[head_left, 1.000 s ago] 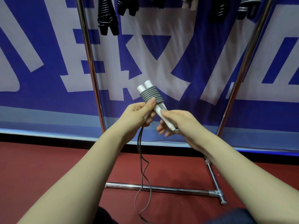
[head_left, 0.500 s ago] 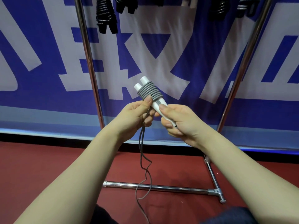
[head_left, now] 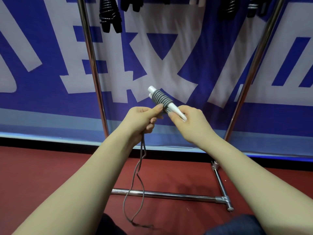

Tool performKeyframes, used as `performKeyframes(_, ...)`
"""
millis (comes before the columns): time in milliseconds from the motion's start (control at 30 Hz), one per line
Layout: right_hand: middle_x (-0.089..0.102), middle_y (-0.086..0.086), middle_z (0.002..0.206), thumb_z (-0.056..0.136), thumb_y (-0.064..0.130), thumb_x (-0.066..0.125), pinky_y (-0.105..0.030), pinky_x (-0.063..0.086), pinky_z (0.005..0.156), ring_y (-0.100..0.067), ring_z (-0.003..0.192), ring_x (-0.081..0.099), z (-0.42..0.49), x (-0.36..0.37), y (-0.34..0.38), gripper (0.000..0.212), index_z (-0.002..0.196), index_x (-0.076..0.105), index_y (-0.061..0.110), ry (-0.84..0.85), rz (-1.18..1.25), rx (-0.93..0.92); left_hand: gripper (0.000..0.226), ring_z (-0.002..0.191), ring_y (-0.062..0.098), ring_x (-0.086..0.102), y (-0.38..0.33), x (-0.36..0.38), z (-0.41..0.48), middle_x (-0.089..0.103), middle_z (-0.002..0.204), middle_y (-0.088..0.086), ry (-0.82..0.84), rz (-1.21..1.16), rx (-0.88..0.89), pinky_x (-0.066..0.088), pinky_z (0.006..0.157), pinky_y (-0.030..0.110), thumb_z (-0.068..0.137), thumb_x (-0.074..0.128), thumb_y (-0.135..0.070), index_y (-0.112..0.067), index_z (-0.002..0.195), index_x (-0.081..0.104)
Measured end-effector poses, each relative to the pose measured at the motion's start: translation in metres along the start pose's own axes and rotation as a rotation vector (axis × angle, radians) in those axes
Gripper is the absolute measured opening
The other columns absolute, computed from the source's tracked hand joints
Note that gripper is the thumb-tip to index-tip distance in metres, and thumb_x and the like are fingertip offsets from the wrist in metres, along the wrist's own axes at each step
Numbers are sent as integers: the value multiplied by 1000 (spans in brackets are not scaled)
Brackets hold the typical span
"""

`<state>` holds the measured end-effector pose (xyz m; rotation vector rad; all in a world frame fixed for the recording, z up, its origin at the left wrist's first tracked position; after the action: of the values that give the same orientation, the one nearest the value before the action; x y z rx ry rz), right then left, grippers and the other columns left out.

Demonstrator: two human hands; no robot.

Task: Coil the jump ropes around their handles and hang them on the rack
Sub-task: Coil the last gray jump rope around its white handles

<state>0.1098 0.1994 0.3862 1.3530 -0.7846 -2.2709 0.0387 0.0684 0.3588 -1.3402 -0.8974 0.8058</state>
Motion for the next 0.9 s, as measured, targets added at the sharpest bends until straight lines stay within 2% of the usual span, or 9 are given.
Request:
performKeyframes(67,57,-4,71,99,37,49,-39,40,61,-31,66,51,-3,2,5,30,92,57,9,-3,-212,-43,33,36,5,26,2,3,0,47,45,-7,6,-39,-28,22,39,15,95,62,-30,0,85,66)
performKeyframes(200,49,-1,76,103,37,40,-35,26,59,-30,68,43,-5,2,18,21,93,42,19,-53,-498,-141,50,41,8,22,3,4,1,42,49,-6,-30,-48,-61,20,41,18,95,55,-49,-6,69,56)
performKeyframes(267,49,-3,76,104,32,39,-35,20,53,-31,66,42,-6,6,26,19,97,46,16,-67,-581,-187,54,45,11,19,2,2,1,31,49,-7,-58,48,-33,19,44,22,88,62,-55,-2,81,64)
performKeyframes(400,51,-7,50,84,16,73,-19,2,49,-30,35,45,-12,10,40,22,77,56,5,-216,-588,-354,52,45,11,18,1,0,2,26,48,-6,-53,42,32,17,44,22,87,70,-42,9,93,69)
performKeyframes(500,52,-2,68,99,38,51,-30,23,46,-29,56,52,-12,8,33,27,98,55,11,-182,-584,-316,37,46,10,18,-6,-1,1,24,50,-7,-18,19,77,17,46,21,92,65,-36,-2,85,74)
performKeyframes(567,52,2,74,99,53,34,-37,39,59,-26,69,52,-13,11,25,39,105,53,19,-37,-377,-215,33,47,10,19,-9,-4,1,25,50,-7,5,5,101,17,48,21,94,63,-33,-12,71,74)
performKeyframes(667,61,-1,69,100,50,42,-36,51,61,-16,59,58,-10,16,11,35,96,61,20,70,369,21,38,47,9,21,-13,-3,-1,28,53,-7,71,-7,143,18,47,20,96,60,-27,-18,61,69)
performKeyframes(767,67,-10,77,103,33,46,-33,52,55,-21,59,61,-11,34,1,29,109,58,8,278,784,234,42,46,6,22,-15,5,-4,29,52,-9,160,-5,160,17,47,20,98,55,-25,-21,57,61)
performKeyframes(900,65,-11,77,102,27,47,-23,38,41,-16,47,47,-17,40,7,30,116,58,2,441,979,266,42,49,7,23,-14,9,-5,32,53,-10,221,45,163,20,49,18,100,50,-27,-21,62,66)
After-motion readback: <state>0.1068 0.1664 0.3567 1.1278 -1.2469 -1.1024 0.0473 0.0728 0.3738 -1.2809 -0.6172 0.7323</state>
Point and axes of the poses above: each hand's wrist, its own z-axis towards the middle knuckle, its own x-axis out of the palm, y = z × x, the point moved 8 cm from there along z, towards the middle knuckle
